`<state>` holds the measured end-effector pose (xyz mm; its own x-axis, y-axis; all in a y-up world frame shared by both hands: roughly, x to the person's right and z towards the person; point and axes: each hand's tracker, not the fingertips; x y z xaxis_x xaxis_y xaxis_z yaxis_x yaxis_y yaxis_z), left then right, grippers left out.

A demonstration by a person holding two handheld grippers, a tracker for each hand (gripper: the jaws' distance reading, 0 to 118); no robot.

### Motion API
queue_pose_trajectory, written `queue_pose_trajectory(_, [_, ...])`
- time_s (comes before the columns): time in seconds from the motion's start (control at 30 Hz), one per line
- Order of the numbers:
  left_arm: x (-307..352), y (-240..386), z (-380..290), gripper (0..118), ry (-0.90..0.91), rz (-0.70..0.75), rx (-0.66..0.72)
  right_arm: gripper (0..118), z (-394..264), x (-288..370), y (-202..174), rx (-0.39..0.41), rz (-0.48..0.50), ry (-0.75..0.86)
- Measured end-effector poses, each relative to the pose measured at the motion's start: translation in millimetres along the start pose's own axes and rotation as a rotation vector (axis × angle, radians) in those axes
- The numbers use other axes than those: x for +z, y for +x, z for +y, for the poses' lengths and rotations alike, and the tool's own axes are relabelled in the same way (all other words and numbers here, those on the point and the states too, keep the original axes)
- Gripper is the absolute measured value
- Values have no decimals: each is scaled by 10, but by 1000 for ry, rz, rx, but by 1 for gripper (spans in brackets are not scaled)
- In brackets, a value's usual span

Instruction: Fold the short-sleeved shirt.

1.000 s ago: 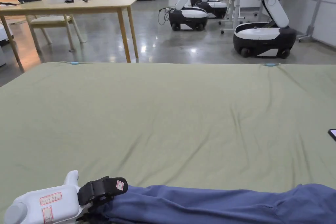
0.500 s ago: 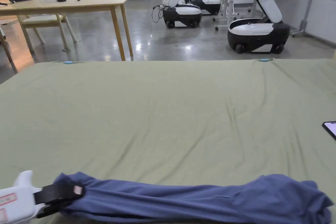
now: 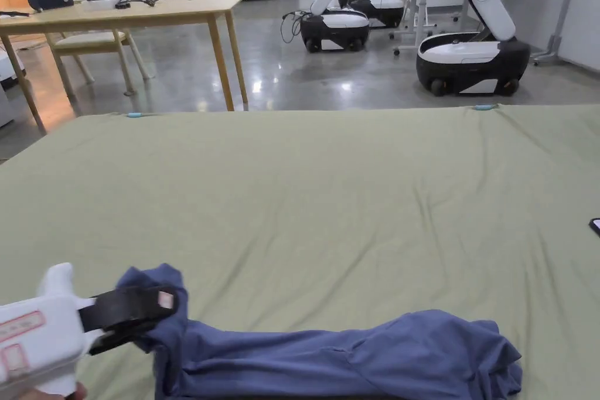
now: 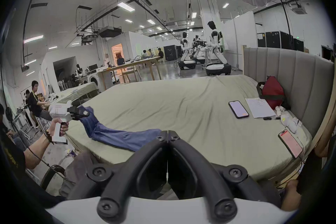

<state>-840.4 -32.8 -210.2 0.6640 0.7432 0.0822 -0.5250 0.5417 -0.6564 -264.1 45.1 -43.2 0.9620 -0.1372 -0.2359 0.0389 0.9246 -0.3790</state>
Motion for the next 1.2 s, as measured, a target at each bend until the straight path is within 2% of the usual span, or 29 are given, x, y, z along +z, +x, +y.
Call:
queue_pose_trajectory(0.13, [-650,211,-269,17,-95,-61,-41,0,-17,63,34,-28,1,5])
queue_pose_trajectory(0.17, [-790,229,-323,17,-118,-32,-89,0,-18,76,50,-42,0,11])
queue_pose_trajectory(0.23, [-1065,90,-415,17,-172,10,-95,0,-18,116,66,-49,-12,16])
queue_pose_trajectory(0.3, [-1245,46,-547,26,-250,64,-76,0,-46,166,144,-44,-25,19])
queue_pose_trajectory(0.37, [-1360,-18,-642,38,-311,43,-68,0,-56,192,172,-43,-37,17])
queue_pose_trajectory(0.4, [-1368,-62,-685,72,-321,-32,-37,0,-79,201,218,-45,-42,14])
queue_pose_trajectory(0.43, [-1336,-10,-720,92,-237,-114,-53,0,-90,205,236,-46,-48,11])
queue_pose_trajectory(0.5, [-1365,107,-778,118,-236,-92,-86,0,-106,203,256,-51,-60,6])
queue_pose_trajectory(0.57, [-1457,147,-785,118,-279,-14,-169,0,-112,190,245,-57,-62,2])
queue_pose_trajectory(0.67, [-1385,212,-718,118,-286,-26,-164,0,-117,176,242,-64,-63,-4])
queue_pose_trajectory(0.77, [-967,283,-512,116,-243,-130,-93,0,-107,162,244,-63,-65,-8])
queue_pose_trajectory(0.87, [-316,360,-353,115,-130,-144,-153,0,-80,124,233,-59,-62,-6])
queue_pose_trajectory(0.9, [-108,330,-326,109,-81,-144,-165,0,-73,108,225,-57,-58,-5])
queue_pose_trajectory(0.93, [90,285,-305,97,-26,-130,-176,0,-65,93,202,-57,-54,-1])
queue_pose_trajectory(0.97, [242,224,-296,69,15,-97,-187,0,-58,75,191,-58,-49,2])
queue_pose_trajectory(1.0, [400,230,-312,9,51,-57,-198,0,-49,52,180,-59,-38,4])
queue_pose_trajectory(1.03, [460,177,-303,0,53,-10,-207,0,-52,36,183,-60,-29,5])
queue_pose_trajectory(1.07, [497,106,-322,0,58,55,-206,0,-65,26,202,-62,-22,6])
queue_pose_trajectory(1.13, [514,42,-294,0,56,89,-208,0,-58,-11,180,-55,-10,3])
queue_pose_trajectory(1.2, [429,16,-325,0,39,70,-180,0,-45,-32,117,-45,-2,1])
